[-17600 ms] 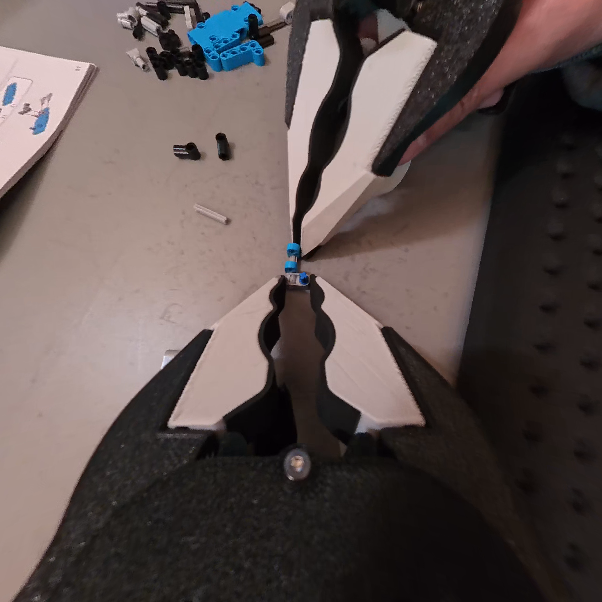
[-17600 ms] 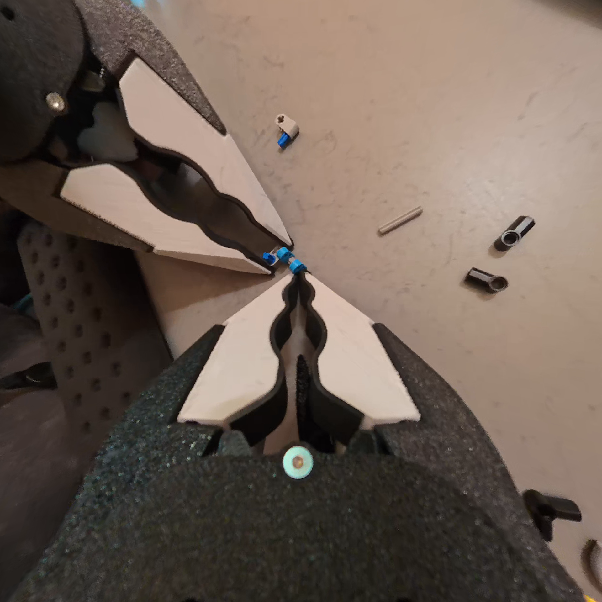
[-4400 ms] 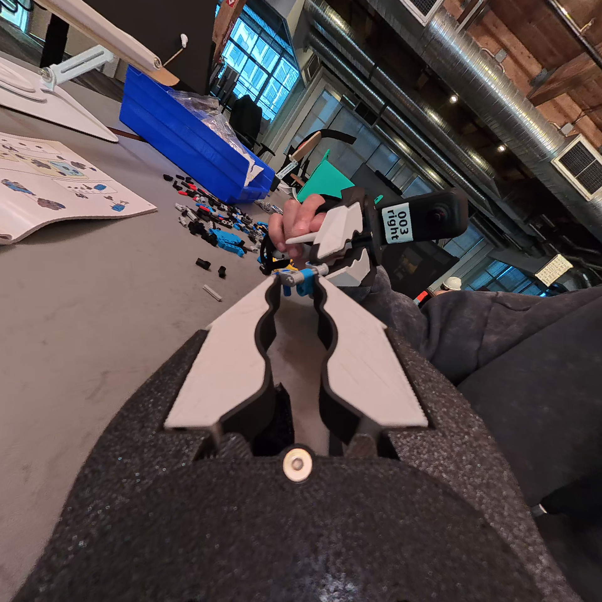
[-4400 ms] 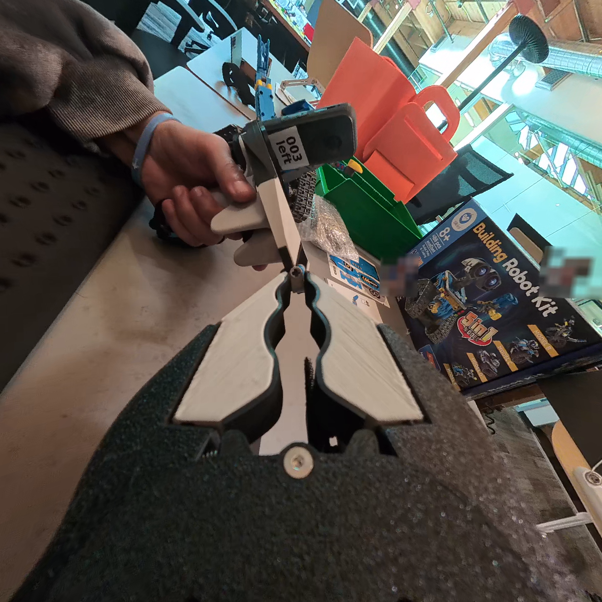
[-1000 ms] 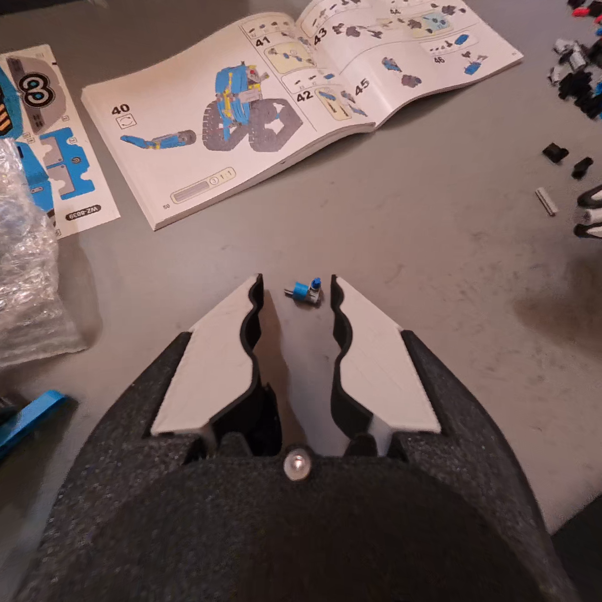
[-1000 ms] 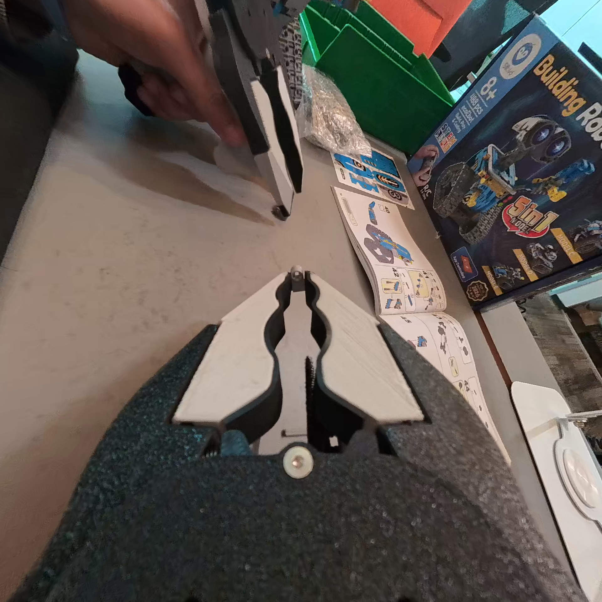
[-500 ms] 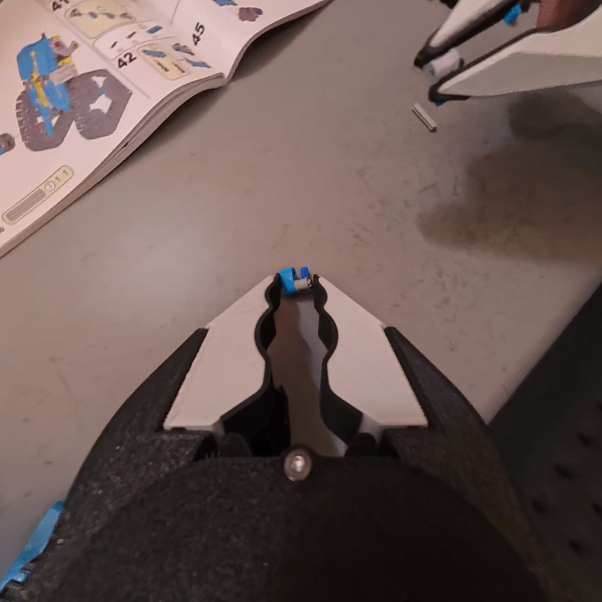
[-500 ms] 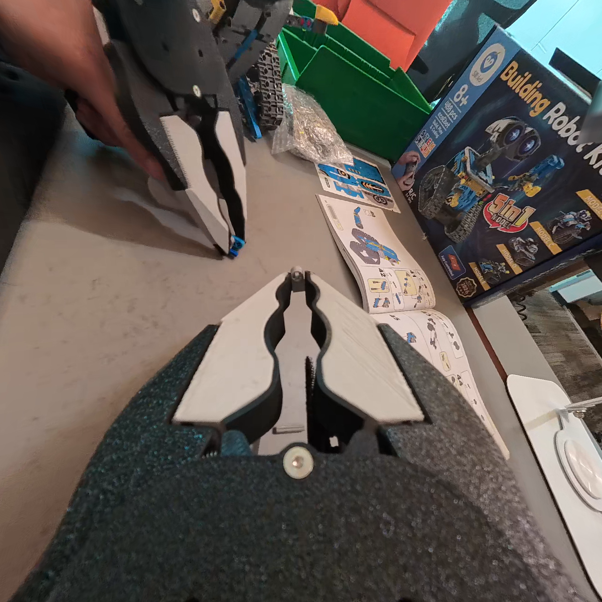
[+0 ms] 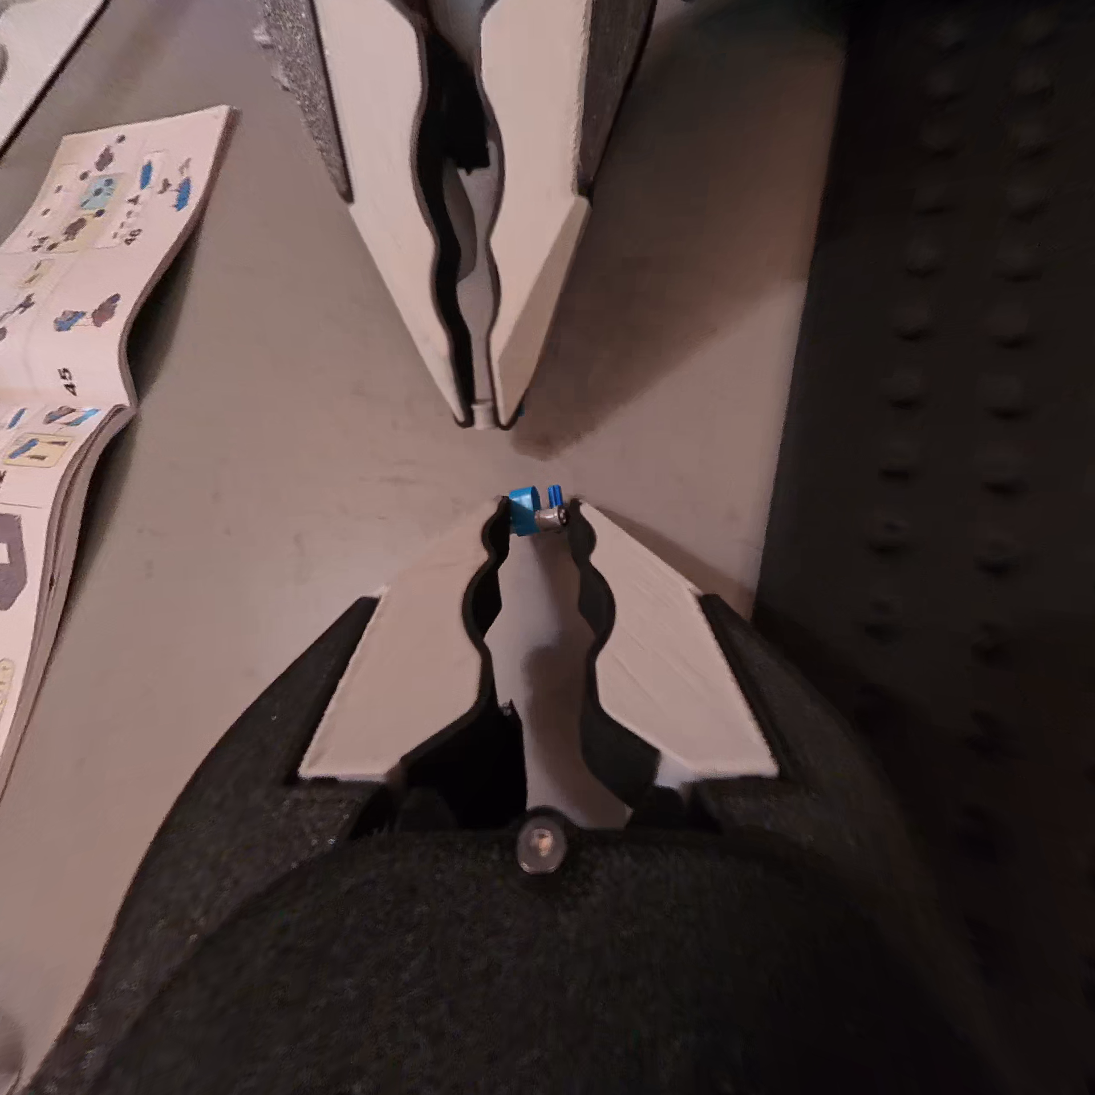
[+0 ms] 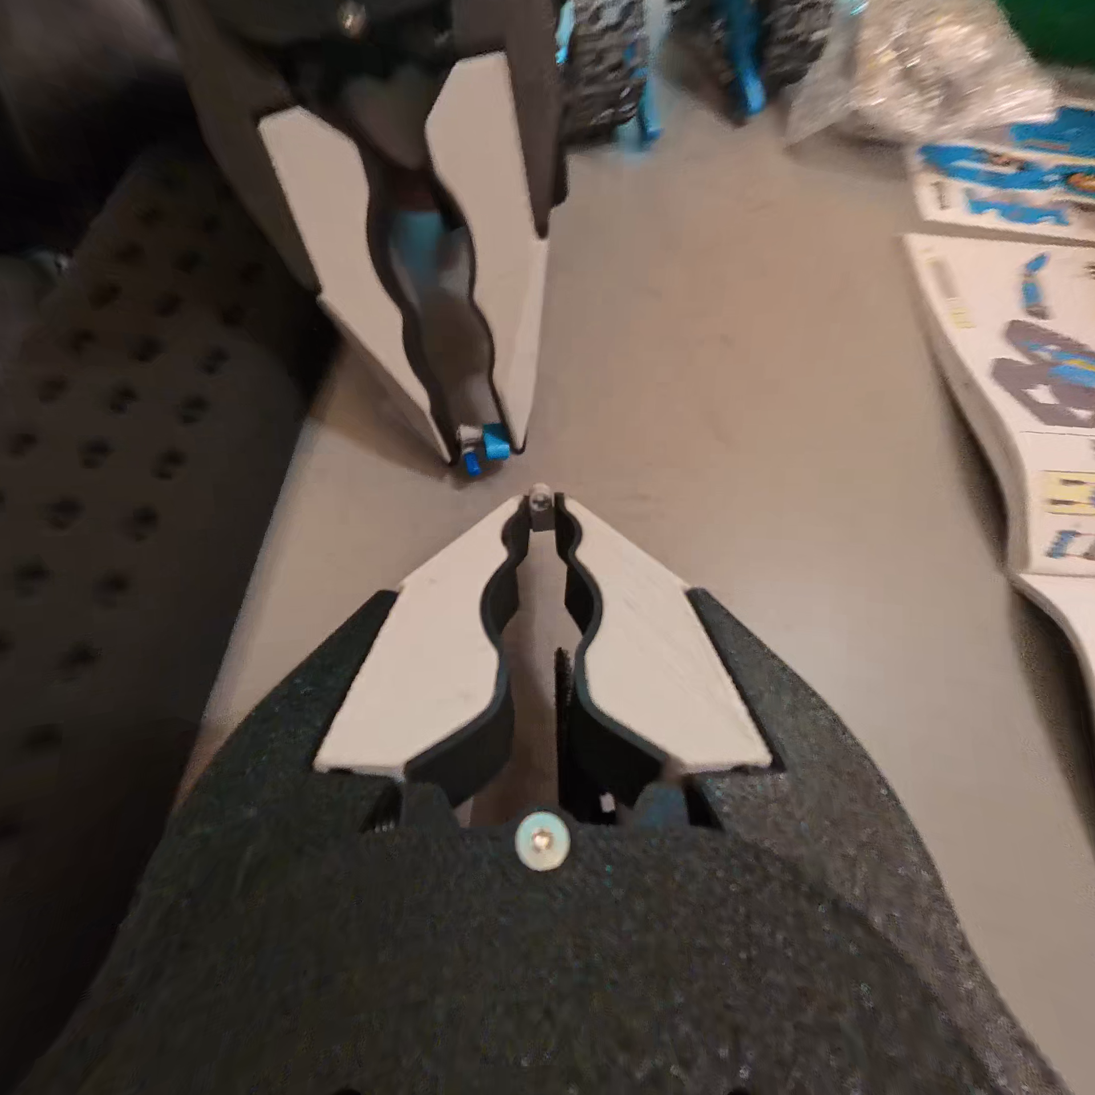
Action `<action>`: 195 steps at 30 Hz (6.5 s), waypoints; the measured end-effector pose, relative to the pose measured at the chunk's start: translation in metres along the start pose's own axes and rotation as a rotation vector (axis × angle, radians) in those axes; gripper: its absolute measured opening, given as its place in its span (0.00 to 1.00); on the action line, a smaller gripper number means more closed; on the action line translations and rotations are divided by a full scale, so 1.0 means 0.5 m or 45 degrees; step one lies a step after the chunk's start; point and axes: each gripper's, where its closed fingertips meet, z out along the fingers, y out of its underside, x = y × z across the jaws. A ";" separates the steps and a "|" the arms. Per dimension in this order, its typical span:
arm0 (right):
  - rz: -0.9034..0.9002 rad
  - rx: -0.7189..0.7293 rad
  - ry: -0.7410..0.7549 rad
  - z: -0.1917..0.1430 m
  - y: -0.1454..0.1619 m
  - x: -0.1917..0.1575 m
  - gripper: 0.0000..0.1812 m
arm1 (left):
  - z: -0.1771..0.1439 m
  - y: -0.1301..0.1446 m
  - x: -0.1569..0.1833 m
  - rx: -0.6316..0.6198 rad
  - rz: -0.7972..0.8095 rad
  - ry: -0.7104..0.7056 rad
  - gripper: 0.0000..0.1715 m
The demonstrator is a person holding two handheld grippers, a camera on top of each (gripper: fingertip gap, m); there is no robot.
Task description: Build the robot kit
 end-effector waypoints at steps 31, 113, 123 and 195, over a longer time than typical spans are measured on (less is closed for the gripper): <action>-0.117 -0.052 0.084 0.038 -0.009 0.010 0.04 | -0.029 0.020 -0.035 -0.035 -0.399 -0.024 0.23; 0.369 0.416 -0.636 -0.098 -0.102 -0.086 0.03 | -0.091 -0.152 0.030 0.718 -0.492 0.485 0.04; 0.353 0.302 -0.637 -0.084 -0.073 -0.099 0.03 | -0.068 -0.140 0.039 0.626 -0.432 0.444 0.04; 0.183 0.517 0.286 -0.072 -0.172 0.040 0.15 | -0.112 -0.125 -0.141 0.078 0.476 -1.286 0.08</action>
